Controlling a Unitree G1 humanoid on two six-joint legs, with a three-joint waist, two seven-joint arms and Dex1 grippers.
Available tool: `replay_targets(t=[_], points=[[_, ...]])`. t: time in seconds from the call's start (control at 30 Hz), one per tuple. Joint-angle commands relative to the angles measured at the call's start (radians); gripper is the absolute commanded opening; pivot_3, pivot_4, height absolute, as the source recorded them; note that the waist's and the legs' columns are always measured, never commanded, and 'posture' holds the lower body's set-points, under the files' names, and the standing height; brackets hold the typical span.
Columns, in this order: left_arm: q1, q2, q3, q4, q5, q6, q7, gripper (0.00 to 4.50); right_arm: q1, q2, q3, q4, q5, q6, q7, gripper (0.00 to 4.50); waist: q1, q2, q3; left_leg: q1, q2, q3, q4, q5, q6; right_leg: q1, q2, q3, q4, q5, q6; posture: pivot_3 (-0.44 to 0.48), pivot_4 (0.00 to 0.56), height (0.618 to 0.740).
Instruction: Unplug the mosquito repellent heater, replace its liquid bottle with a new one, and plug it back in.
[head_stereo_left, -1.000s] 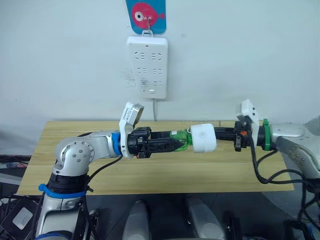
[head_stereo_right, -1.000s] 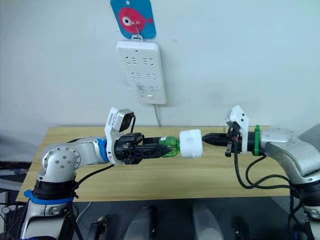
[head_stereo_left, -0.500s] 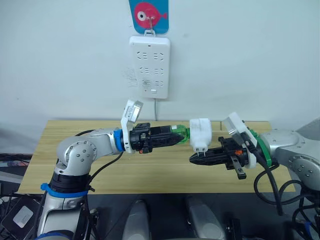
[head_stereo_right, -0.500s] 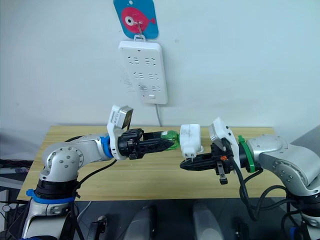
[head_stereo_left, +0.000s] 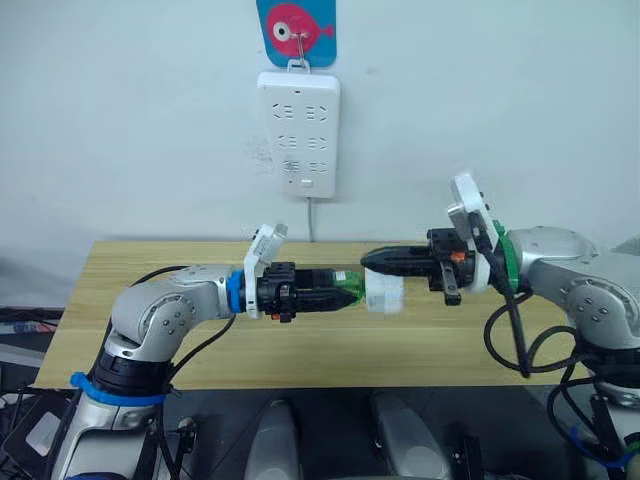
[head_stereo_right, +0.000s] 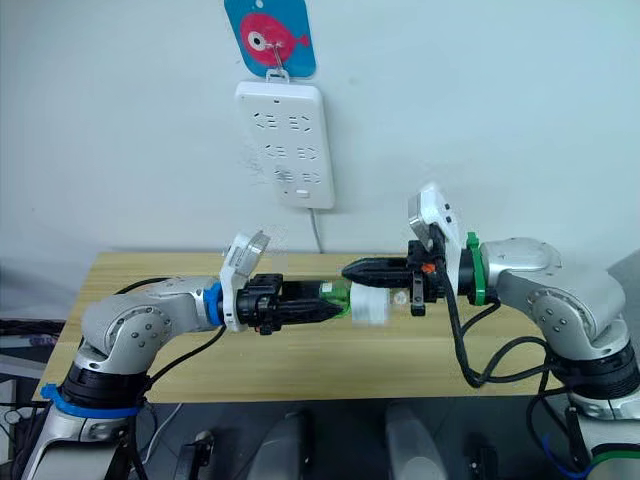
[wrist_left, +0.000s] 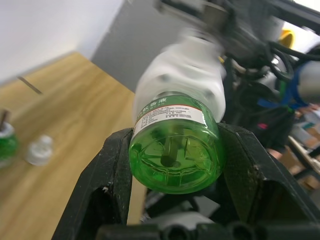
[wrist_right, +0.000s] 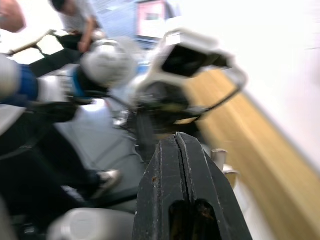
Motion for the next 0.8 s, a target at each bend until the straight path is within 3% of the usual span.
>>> replay_targets(t=[0.03, 0.3, 0.57, 0.8], points=[[-0.006, 0.003, 0.006, -0.086, -0.069, 0.007, -0.072, 2.30, -0.005, 0.012, -0.028, 0.049, -0.061, -0.025, -0.045, 0.00, 0.000, 0.000, 0.000, 0.000, 0.000, 0.000, 0.000, 0.000, 0.000, 0.000, 0.000, 0.000, 0.000, 0.000, 0.000, -0.168, 0.231, 0.729], [-0.007, -0.005, 0.029, -0.069, -0.092, 0.026, -0.075, 2.30, 0.026, -0.017, -0.051, 0.034, -0.031, 0.003, 0.014, 0.00, 0.000, 0.000, 0.000, 0.000, 0.000, 0.000, 0.000, 0.000, 0.000, 0.000, 0.000, -0.001, 0.000, 0.000, 0.000, -0.174, 0.231, 0.729], [-0.014, -0.014, 0.052, -0.023, -0.125, 0.070, -0.037, 2.30, -0.007, 0.036, -0.152, 0.108, -0.038, -0.013, -0.073, 0.00, -0.002, 0.000, 0.000, 0.000, 0.000, 0.000, 0.001, 0.000, 0.000, 0.000, 0.000, 0.000, 0.003, 0.000, 0.000, -0.174, 0.232, 0.729], [-0.008, -0.023, 0.068, -0.006, -0.132, 0.069, -0.011, 2.30, 0.032, -0.116, -0.228, 0.034, 0.151, 0.164, 0.065, 0.00, 0.001, 0.000, 0.000, 0.000, 0.000, 0.000, 0.000, 0.000, 0.000, 0.000, 0.000, 0.000, 0.003, 0.000, 0.000, -0.176, 0.232, 0.729]])
